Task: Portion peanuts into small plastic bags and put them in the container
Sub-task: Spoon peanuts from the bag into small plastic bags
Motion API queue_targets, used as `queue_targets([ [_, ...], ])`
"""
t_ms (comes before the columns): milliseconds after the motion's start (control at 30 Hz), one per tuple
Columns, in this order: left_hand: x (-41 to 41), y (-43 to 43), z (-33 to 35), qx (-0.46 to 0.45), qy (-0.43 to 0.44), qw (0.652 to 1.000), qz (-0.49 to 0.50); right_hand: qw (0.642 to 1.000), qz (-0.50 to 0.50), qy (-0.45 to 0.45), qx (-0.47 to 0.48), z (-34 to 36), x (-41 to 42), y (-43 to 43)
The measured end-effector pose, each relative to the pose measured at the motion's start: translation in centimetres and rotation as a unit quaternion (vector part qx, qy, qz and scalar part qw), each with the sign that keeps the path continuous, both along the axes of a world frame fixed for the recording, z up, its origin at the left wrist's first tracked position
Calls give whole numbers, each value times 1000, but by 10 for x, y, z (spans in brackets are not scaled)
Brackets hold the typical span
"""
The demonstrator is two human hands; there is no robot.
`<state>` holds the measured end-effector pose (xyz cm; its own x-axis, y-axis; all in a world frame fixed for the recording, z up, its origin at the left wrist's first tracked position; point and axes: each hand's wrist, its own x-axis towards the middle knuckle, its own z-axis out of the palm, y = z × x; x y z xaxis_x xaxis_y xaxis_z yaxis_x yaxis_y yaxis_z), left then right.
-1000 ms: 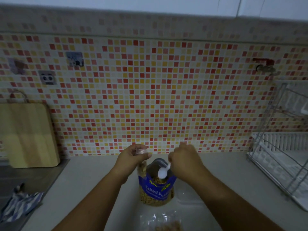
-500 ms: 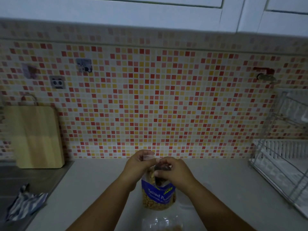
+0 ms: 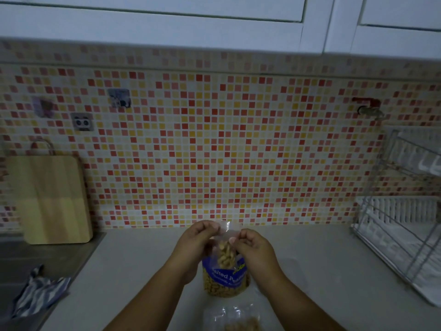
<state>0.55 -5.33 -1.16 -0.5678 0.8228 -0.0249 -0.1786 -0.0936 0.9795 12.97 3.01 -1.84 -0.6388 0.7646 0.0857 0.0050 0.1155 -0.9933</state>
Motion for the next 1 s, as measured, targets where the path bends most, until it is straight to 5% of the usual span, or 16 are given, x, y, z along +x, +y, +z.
queue_targets([
  [233,9,-17,-6,-9,52,998,43,999,10,27,25,7,7,-12],
  [467,19,-26,-14,5,98,994,42,990,-12,-41,133,7,2,-16],
  [1000,28,-30,-20,25,96,991,91,957,-74,-119,255,9,13,-23],
])
